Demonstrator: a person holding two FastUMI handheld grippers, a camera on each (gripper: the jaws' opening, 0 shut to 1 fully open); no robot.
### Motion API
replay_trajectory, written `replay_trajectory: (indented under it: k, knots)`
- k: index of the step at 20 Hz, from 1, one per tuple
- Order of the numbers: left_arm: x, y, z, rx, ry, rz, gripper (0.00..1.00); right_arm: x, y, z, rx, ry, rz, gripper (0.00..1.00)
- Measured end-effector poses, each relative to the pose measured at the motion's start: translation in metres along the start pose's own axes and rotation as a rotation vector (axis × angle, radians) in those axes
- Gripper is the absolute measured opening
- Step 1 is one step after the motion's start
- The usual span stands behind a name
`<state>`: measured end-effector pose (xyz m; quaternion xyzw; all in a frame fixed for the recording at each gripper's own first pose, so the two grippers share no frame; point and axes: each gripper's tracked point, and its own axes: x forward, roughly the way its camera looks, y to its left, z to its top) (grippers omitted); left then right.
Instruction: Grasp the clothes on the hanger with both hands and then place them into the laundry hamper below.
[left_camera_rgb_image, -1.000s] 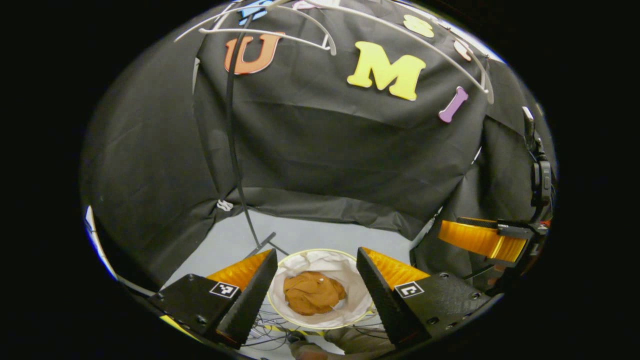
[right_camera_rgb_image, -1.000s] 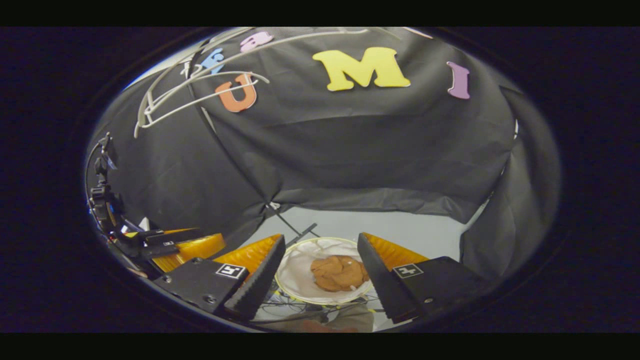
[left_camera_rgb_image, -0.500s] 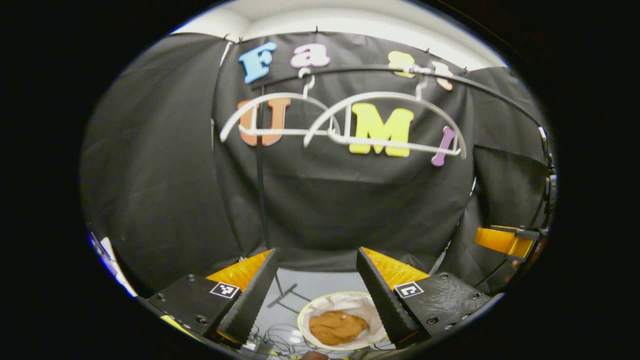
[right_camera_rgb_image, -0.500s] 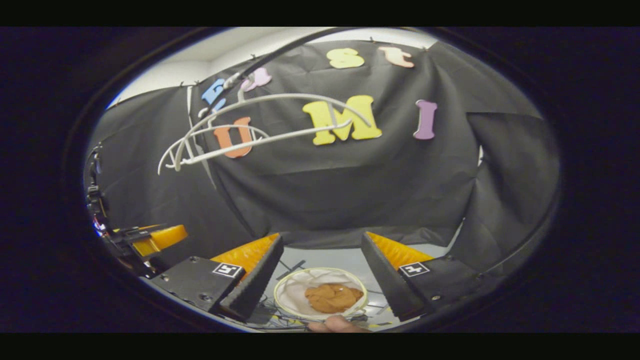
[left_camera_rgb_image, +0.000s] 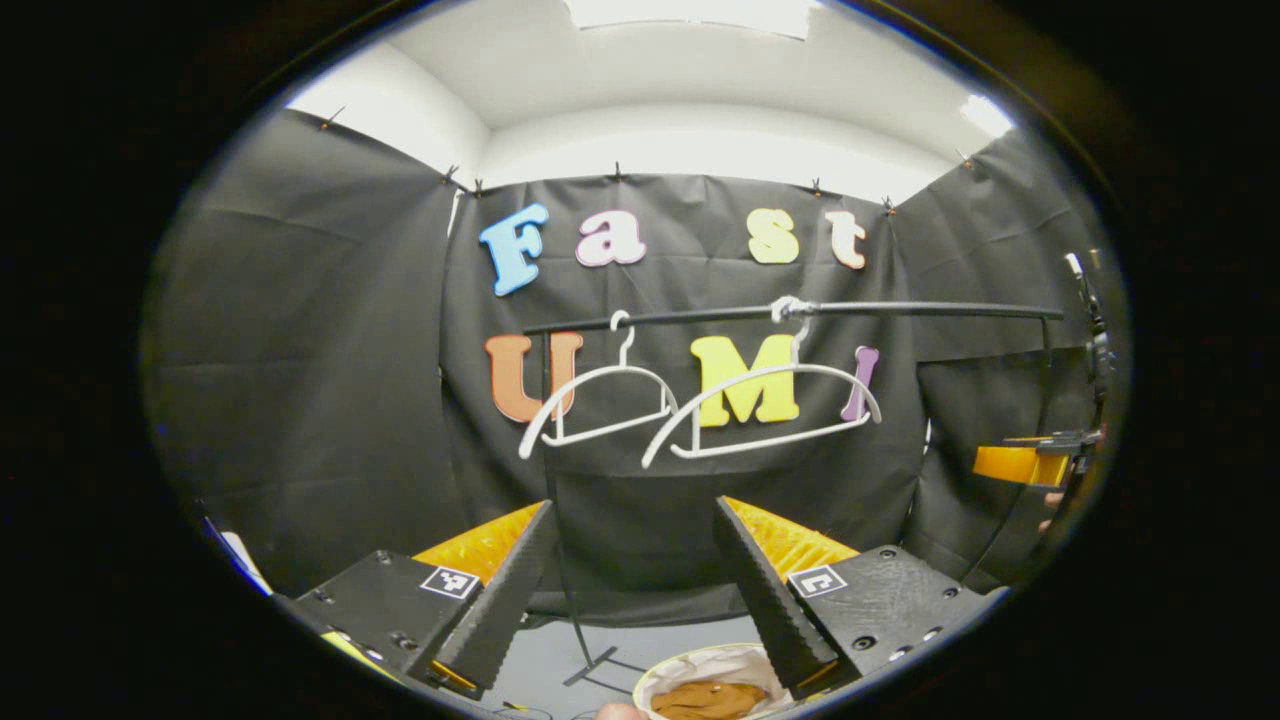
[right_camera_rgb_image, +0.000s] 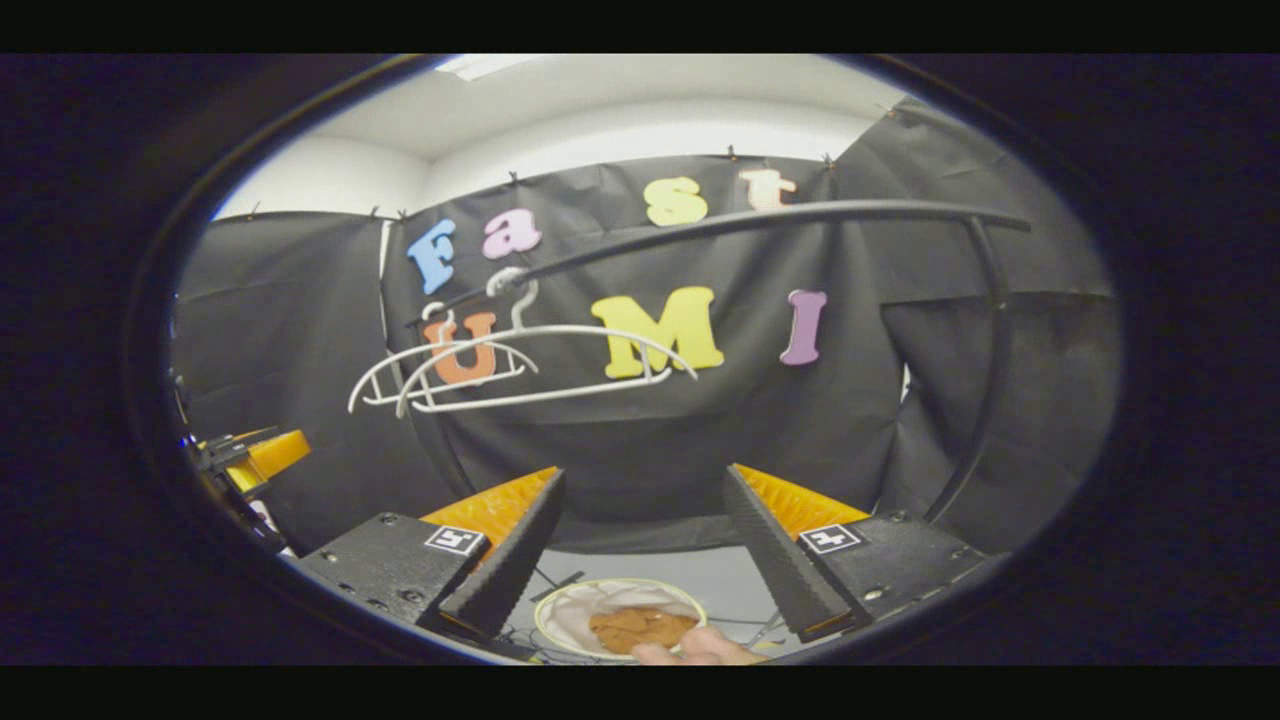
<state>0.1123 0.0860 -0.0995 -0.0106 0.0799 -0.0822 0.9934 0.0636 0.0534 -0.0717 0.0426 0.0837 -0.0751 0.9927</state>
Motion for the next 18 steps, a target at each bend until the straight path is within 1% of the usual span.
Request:
replay_trajectory:
  k: [1, 2, 5, 6, 7, 9, 12, 15, 18]
  knots:
    - [-0.007, -0.001, 0.003, 0.005, -0.001, -0.008, 1.00, -0.005, -0.001, 0.006, 0.003, -0.014, 0.013, 0.99]
    - [-0.013, -0.001, 0.006, 0.010, -0.010, -0.005, 1.00, -0.009, -0.006, 0.012, 0.002, -0.025, 0.008, 0.99]
    - [-0.032, -0.002, 0.026, 0.009, -0.049, 0.028, 1.00, -0.027, -0.024, 0.038, -0.032, -0.089, 0.001, 0.99]
    - [-0.038, -0.005, 0.034, 0.010, -0.069, 0.035, 1.00, -0.036, -0.028, 0.046, -0.033, -0.112, 0.015, 1.00]
    - [-0.043, -0.008, 0.042, 0.013, -0.085, 0.043, 1.00, -0.042, -0.030, 0.049, -0.025, -0.121, 0.037, 1.00]
    - [-0.054, -0.013, 0.054, 0.016, -0.112, 0.065, 1.00, -0.052, -0.048, 0.048, -0.014, -0.110, 0.043, 0.99]
    - [-0.075, -0.027, 0.077, 0.015, -0.166, 0.089, 1.00, -0.079, -0.076, 0.072, -0.034, -0.151, 0.040, 0.99]
    - [-0.102, -0.053, 0.087, 0.025, -0.187, 0.105, 1.00, -0.108, -0.103, 0.091, -0.059, -0.195, 0.035, 0.99]
    - [-0.130, -0.081, 0.096, 0.013, -0.213, 0.104, 1.00, -0.137, -0.123, 0.106, -0.077, -0.236, 0.062, 0.99]
